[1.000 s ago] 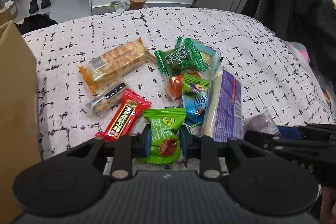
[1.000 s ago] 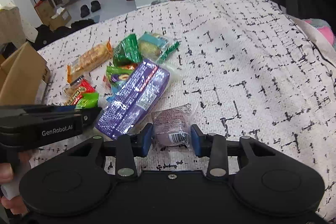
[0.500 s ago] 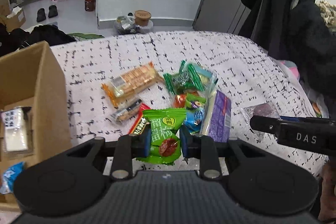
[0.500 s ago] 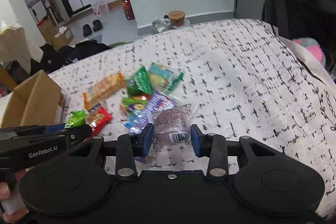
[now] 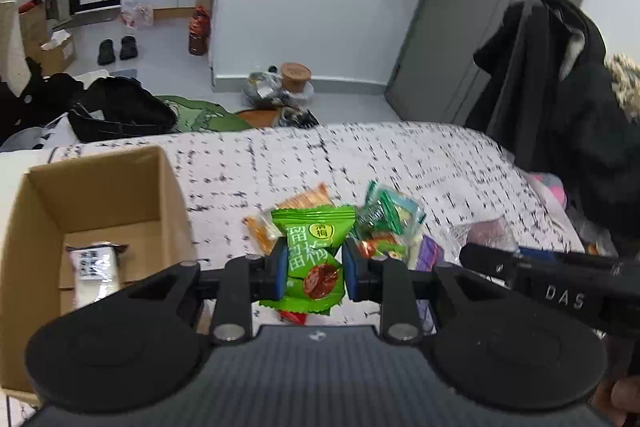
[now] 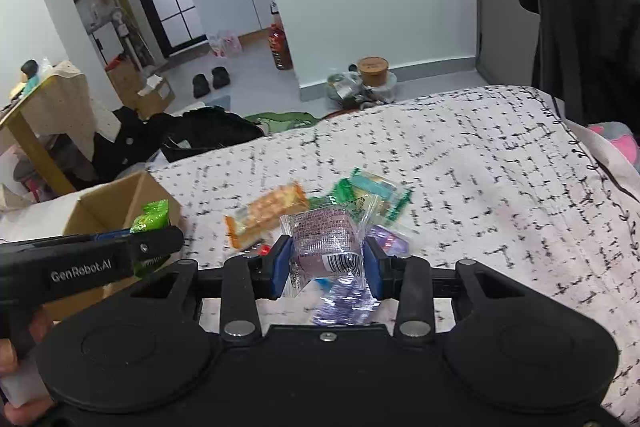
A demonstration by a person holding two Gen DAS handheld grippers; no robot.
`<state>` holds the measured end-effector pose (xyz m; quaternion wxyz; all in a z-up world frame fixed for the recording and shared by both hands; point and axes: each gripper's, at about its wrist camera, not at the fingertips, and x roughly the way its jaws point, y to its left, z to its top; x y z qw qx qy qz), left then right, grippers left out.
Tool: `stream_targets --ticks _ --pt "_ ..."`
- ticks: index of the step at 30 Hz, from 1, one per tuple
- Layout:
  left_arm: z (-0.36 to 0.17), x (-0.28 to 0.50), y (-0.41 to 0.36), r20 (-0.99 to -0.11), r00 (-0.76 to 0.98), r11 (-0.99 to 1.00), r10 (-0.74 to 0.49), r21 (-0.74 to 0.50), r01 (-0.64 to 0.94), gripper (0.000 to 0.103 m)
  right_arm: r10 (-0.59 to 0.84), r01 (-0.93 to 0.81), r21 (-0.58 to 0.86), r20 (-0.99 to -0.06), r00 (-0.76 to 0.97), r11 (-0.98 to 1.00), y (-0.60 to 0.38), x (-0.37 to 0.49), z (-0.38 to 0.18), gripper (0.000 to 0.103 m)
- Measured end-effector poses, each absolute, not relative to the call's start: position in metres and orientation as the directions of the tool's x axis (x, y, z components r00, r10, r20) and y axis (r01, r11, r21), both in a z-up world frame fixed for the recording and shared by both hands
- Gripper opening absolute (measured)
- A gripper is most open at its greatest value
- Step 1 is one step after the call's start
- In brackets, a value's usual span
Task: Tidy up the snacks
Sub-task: 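Carry both packets over the box and open both tools to release them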
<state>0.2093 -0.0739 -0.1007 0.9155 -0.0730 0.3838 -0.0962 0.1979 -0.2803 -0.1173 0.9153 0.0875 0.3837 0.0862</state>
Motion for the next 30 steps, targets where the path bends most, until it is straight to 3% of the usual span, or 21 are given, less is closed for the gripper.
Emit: stream_targets --ticks 11,30 --pt "-0.087 0.192 -0.027 -0.665 0.732 0.983 -0.148 -0.183 0.033 0.027 0.3 -0.177 0.248 -0.654 0.695 0.952 -0.227 0.193 -0.108 0.037" --pt "-0.11 0.191 0.054 -0.711 0.704 0.978 -0.011 -0.155 -0.141 0.027 0.434 -0.296 0.317 -0.633 0.641 0.901 -0.157 0.2 -0.113 0.037"
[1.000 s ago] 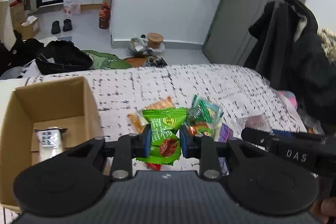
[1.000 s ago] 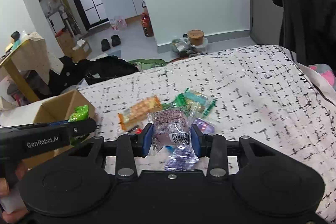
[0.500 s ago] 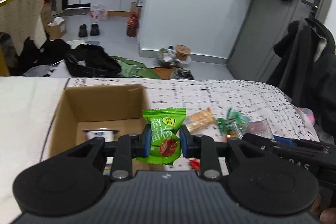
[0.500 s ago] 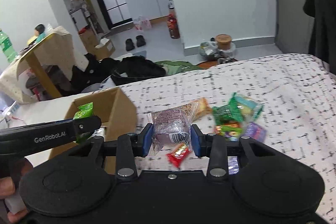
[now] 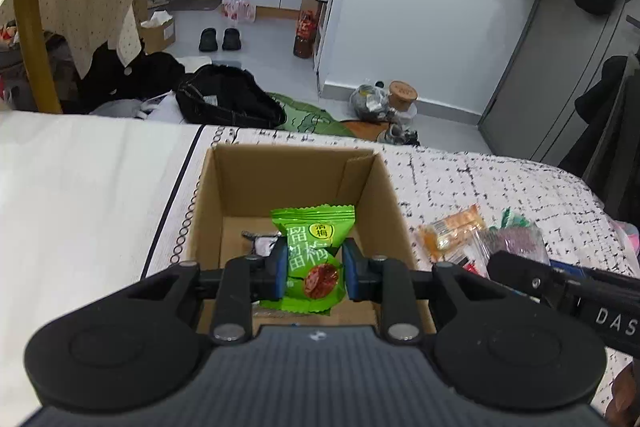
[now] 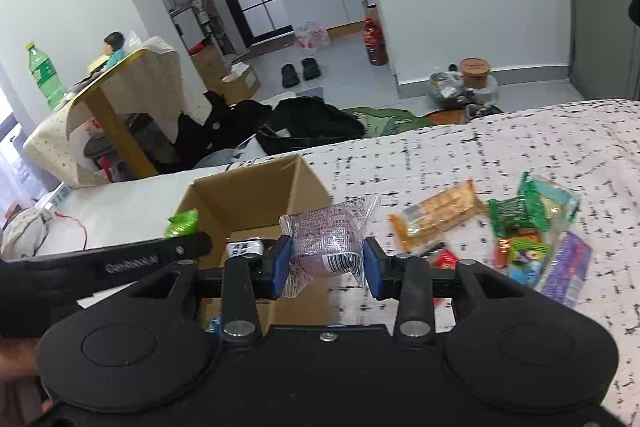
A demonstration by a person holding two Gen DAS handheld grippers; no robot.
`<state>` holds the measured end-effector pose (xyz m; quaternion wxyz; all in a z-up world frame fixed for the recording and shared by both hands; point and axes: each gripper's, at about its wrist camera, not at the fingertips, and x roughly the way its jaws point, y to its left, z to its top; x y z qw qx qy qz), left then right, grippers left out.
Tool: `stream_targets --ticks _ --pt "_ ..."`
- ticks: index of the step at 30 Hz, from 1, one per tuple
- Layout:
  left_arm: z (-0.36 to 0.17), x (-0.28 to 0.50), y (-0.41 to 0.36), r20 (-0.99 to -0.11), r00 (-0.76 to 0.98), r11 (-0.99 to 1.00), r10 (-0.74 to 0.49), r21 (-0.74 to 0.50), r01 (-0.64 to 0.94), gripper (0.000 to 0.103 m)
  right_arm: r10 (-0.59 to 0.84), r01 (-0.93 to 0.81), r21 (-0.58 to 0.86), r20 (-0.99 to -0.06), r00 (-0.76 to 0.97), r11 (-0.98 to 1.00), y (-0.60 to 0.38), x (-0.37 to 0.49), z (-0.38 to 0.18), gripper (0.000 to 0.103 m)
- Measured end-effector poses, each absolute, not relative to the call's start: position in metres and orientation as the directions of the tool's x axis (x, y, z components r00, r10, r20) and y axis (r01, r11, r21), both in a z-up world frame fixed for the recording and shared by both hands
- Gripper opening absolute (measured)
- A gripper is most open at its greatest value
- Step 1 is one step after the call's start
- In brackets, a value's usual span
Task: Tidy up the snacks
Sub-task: 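Carry both packets over the box and open both tools to release them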
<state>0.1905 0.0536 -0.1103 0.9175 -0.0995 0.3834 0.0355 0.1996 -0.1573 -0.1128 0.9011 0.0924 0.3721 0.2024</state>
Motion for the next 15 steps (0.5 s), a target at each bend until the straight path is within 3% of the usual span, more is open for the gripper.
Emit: stream_targets --ticks 9,15 --pt "-0.123 0.189 0.063 -0.724 0.689 0.975 0.014 -0.143 -0.169 0.027 0.475 -0.357 0.316 -0.639 0.605 0.879 -0.126 0.2 -0.119 0.037" --pt "-0.122 0.185 0.066 -0.724 0.688 0.971 0.046 -0.129 -0.2 0.036 0.487 -0.358 0.332 -0.64 0.594 0.873 -0.117 0.203 -0.122 0.038"
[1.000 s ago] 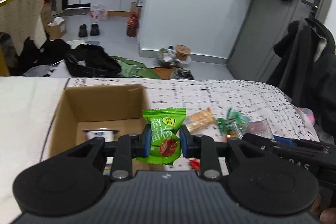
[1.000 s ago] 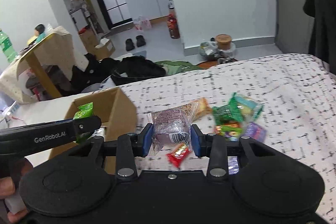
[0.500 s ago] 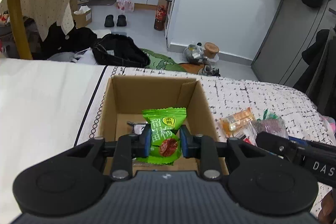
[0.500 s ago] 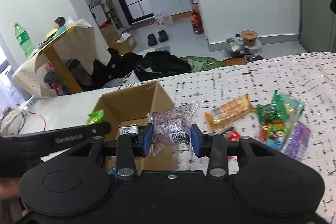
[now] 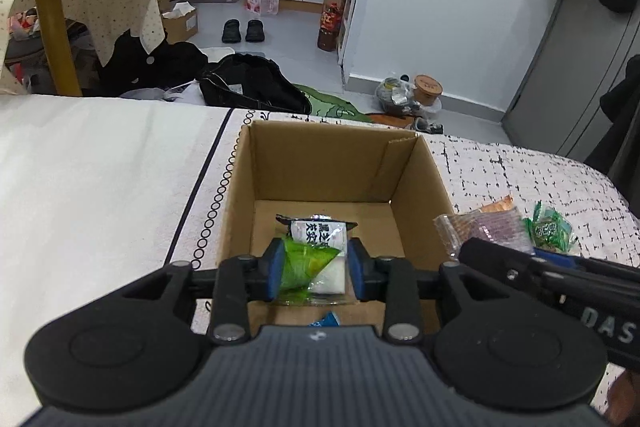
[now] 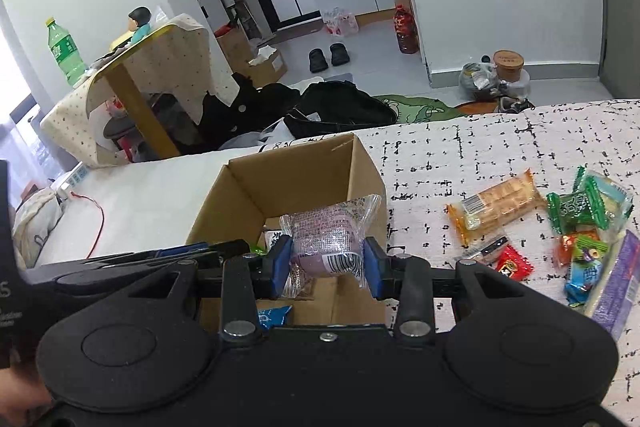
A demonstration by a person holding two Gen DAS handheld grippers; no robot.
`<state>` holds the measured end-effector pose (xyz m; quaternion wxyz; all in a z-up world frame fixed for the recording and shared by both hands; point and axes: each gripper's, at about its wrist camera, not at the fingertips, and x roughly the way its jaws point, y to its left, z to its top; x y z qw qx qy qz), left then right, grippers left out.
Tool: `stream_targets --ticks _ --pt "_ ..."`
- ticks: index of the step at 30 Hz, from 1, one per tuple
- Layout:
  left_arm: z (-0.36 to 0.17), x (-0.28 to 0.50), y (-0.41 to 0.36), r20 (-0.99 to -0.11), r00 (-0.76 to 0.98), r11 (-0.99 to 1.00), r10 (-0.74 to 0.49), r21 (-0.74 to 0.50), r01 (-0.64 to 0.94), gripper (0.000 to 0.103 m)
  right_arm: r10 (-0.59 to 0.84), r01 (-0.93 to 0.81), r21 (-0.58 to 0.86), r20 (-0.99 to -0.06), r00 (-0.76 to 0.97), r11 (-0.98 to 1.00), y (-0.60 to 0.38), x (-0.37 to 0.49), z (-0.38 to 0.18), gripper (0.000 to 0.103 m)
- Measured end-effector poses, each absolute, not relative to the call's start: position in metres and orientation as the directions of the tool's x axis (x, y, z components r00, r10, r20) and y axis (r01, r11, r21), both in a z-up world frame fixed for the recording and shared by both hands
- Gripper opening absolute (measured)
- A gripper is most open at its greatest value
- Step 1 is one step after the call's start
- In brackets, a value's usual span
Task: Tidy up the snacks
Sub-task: 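Carry both packets over the box and open both tools to release them, then move both tools back toward the remaining snacks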
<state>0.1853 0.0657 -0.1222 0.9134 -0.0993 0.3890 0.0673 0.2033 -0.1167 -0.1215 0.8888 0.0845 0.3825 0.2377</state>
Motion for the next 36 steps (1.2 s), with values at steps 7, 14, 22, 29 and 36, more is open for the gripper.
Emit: stream_targets --ticks 7,14,22,29,36 --pt "-0.114 0.174 0.067 -0.713 0.699 0.965 0.062 -0.136 -0.224 0.049 0.509 -0.374 0.347 -0.637 0.579 0.86 -0.111 0.21 -0.12 0.043" --pt "-0.114 0.169 0.07 -0.729 0.679 0.955 0.087 -0.133 -0.264 0.063 0.511 -0.37 0.354 -0.628 0.587 0.859 -0.119 0.206 -0.116 0.06" --pt "-0.11 0.162 0.063 -0.731 0.678 0.952 0.08 -0.146 -0.27 0.074 0.479 -0.333 0.345 -0.65 0.59 0.878 -0.142 0.2 -0.116 0.065" --pt "-0.105 0.154 0.048 -0.717 0.694 0.96 0.065 -0.146 -0.24 0.094 0.442 -0.307 0.318 -0.67 0.596 0.897 -0.166 0.191 -0.118 0.074" --pt "-0.102 0.152 0.031 -0.713 0.699 0.976 0.049 -0.114 -0.185 0.103 0.381 -0.269 0.269 -0.676 0.631 0.925 -0.189 0.184 -0.114 0.086"
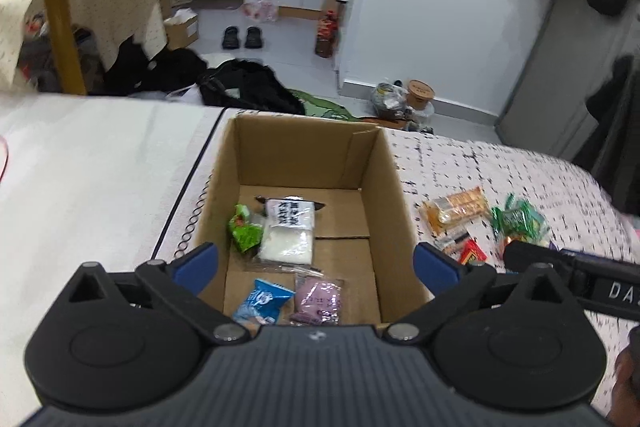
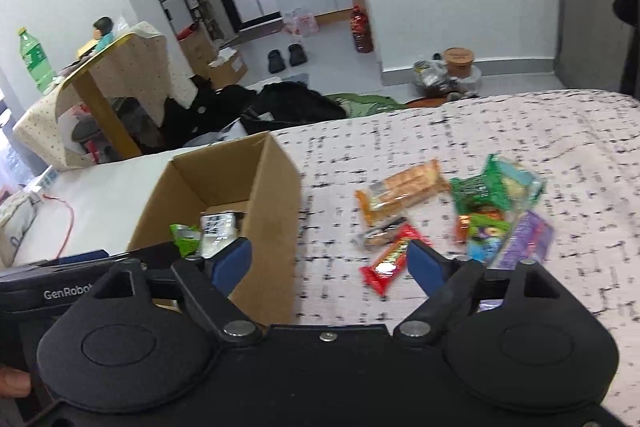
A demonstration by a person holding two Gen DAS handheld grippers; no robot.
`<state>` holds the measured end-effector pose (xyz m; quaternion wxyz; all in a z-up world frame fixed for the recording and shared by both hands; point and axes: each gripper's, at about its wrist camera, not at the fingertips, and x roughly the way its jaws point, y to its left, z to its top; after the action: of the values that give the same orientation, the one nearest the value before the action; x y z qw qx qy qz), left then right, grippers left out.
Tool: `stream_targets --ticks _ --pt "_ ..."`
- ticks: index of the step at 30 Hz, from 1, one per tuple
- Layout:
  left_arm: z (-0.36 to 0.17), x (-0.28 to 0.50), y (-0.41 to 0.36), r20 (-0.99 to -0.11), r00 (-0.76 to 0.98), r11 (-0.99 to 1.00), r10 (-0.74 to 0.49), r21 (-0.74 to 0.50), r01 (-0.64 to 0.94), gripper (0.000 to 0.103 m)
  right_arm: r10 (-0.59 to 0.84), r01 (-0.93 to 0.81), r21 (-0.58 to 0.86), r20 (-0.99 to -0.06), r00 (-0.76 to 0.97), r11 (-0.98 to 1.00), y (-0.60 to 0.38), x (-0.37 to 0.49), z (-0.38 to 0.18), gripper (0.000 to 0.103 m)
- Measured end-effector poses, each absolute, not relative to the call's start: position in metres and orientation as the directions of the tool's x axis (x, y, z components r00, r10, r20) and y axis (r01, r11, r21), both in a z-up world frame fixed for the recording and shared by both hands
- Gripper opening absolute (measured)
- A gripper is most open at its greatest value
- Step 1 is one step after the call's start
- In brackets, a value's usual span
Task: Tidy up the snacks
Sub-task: 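Move both tools back toward the remaining snacks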
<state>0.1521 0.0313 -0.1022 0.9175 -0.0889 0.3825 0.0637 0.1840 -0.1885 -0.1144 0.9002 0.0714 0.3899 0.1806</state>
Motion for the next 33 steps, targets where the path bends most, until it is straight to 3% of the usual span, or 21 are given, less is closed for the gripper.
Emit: stream_targets --ticks 20,33 --pt "-0.096 0.172 -0.034 -0.71 0.695 0.993 -0.116 -0.109 0.055 0.103 0.316 -0.222 0.225 -0.675 0.667 0.949 -0.262 0.171 -0.125 0.103" --pt "-0.102 0.2 -0.077 -0.708 0.688 0.987 -0.156 -0.085 0.136 0.103 0.281 -0.155 0.242 -0.677 0.68 0.958 -0.289 0.168 -0.132 0.103"
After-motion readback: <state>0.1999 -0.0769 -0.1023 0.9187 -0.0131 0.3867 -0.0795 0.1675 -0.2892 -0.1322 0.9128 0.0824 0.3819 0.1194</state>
